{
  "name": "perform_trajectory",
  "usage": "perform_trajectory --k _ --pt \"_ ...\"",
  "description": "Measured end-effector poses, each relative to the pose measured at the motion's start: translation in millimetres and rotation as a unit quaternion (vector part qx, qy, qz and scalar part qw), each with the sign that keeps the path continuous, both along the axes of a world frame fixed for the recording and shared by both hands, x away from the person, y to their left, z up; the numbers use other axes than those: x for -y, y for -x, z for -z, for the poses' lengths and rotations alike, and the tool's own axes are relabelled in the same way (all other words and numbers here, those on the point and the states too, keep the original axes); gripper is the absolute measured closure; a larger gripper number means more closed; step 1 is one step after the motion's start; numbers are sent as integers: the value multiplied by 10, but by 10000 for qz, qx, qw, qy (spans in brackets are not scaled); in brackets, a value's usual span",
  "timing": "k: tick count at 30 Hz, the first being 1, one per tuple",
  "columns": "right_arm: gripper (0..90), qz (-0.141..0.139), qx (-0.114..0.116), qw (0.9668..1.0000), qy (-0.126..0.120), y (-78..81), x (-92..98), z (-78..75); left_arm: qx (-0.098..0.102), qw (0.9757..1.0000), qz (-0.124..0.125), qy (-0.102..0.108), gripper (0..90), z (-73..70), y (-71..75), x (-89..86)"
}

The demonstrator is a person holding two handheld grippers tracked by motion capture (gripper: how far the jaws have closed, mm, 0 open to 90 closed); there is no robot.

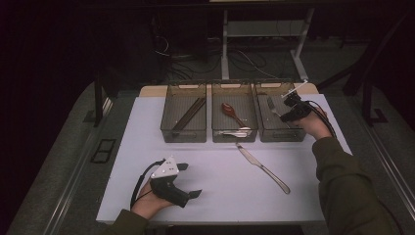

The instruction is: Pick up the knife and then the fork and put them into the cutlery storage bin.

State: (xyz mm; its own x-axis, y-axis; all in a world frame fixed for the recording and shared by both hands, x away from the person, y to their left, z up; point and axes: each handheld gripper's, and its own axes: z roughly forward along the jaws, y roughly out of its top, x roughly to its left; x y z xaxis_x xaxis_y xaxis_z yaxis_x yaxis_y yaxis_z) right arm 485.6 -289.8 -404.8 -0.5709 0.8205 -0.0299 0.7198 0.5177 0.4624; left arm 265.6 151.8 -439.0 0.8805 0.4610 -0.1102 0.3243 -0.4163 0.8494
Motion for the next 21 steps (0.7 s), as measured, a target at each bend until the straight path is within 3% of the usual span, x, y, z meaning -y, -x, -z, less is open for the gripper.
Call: perform_trajectory --k 10,15,21 --pt "647 69 118 9998 -131 6 -13 -38 2 10000 0 -1 0 0 1 0" --pt "525 125 198 9986 -468 50 27 -119 1 10000 -4 -2 0 0 1 0" --pt "457 133 409 9959 -800 167 72 -230 5 10000 -2 -13 0 0 3 1"
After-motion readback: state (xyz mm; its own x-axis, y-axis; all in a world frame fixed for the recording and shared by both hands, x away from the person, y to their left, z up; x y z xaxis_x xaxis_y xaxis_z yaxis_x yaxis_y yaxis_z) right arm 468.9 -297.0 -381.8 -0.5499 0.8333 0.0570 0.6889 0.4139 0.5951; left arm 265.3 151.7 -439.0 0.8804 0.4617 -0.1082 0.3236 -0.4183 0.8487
